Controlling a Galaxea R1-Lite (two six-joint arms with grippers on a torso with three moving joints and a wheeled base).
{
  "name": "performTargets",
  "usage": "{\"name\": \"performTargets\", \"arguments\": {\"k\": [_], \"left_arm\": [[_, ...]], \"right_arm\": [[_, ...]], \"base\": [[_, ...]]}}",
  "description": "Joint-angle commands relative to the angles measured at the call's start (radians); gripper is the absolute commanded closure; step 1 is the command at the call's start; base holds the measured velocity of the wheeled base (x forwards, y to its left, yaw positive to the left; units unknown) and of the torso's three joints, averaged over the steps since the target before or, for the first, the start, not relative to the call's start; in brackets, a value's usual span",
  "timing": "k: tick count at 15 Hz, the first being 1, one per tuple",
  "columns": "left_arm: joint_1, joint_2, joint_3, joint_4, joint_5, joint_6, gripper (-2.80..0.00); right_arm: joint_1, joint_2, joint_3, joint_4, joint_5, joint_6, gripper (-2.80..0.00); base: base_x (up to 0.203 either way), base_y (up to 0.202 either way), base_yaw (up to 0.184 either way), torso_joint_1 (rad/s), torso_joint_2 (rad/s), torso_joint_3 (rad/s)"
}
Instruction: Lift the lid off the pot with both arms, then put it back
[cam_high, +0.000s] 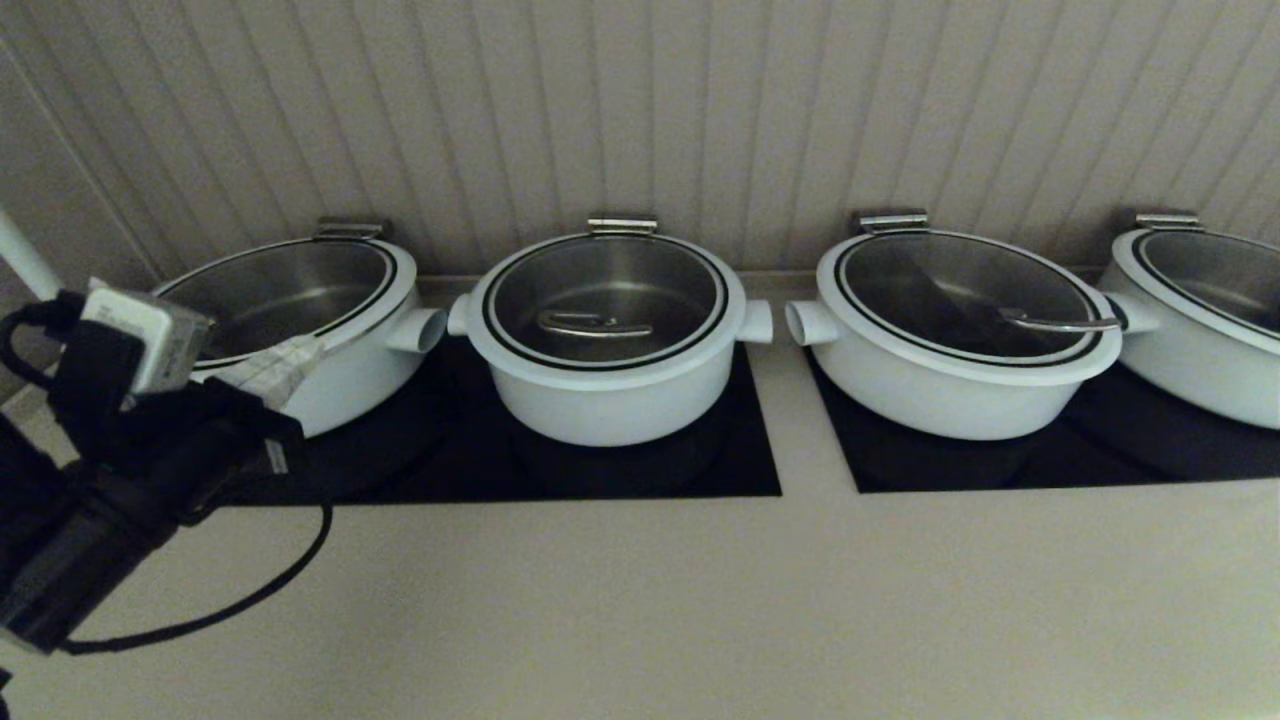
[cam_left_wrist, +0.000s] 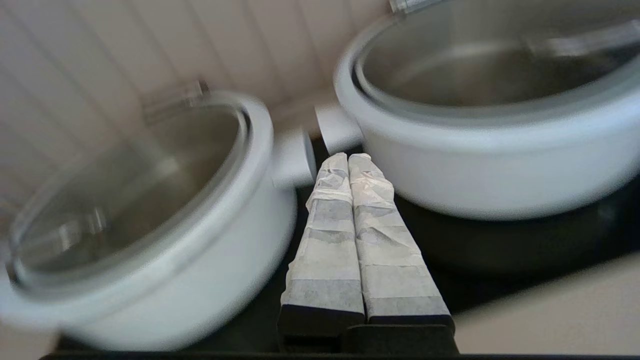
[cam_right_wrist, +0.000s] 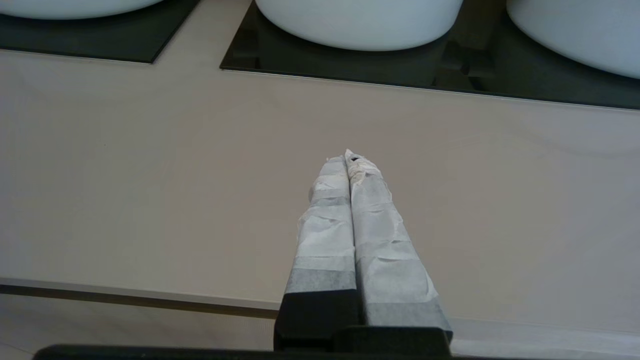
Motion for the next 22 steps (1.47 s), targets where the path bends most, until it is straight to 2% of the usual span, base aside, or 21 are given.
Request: {"name": "performTargets", "arguments": {"k": [1,3,5,6,12,14,15,17,21,22], "left_arm": [[-0.001,-0.102,0.136,-0.006,0.002,-0.029,0.00],[-0.002,-0.189,0.266,0.011,0.001,-0.064,0.00],[-0.003,-0.311,0.284,0.125,-0.002,-0.088,0.00],[-0.004,-0.390,0.285,0.226,-0.004,-0.093,0.00],[0.013,-0.958,0.288,0.998,0.001,-0.105,0.00],[0.027,-1.123,0.288,1.162,0.016,-0.116,0.00],[0.043,-1.183,0.287,1.220,0.022,-0.126,0.00],[0.070,-1.267,0.287,1.269,0.029,-0.132,0.00],[0.082,-1.441,0.288,1.277,0.031,-0.138,0.00],[0.083,-1.440,0.288,1.277,0.033,-0.165,0.00]], "right_arm": [[0.000,0.000,0.000,0.000,0.001,-0.001,0.00],[0.000,0.002,0.000,0.000,0.001,-0.001,0.00],[0.000,0.002,0.000,0.000,0.001,-0.001,0.00],[0.000,0.000,0.000,0.000,0.001,-0.001,0.00],[0.000,0.000,0.000,0.000,0.001,-0.001,0.00],[0.000,0.000,0.000,0.000,0.001,-0.001,0.00],[0.000,0.000,0.000,0.000,0.001,0.001,0.00],[0.000,0.001,0.000,0.000,0.001,-0.001,0.00],[0.000,0.002,0.000,0.000,0.001,-0.001,0.00],[0.000,0.000,0.000,0.000,0.001,-0.001,0.00]], "base": [[0.000,0.000,0.000,0.000,0.00,0.000],[0.000,0.000,0.000,0.000,0.00,0.000],[0.000,0.000,0.000,0.000,0.00,0.000],[0.000,0.000,0.000,0.000,0.00,0.000],[0.000,0.000,0.000,0.000,0.00,0.000],[0.000,0.000,0.000,0.000,0.00,0.000],[0.000,0.000,0.000,0.000,0.00,0.000],[0.000,0.000,0.000,0.000,0.00,0.000],[0.000,0.000,0.000,0.000,0.00,0.000],[0.000,0.000,0.000,0.000,0.00,0.000]]}}
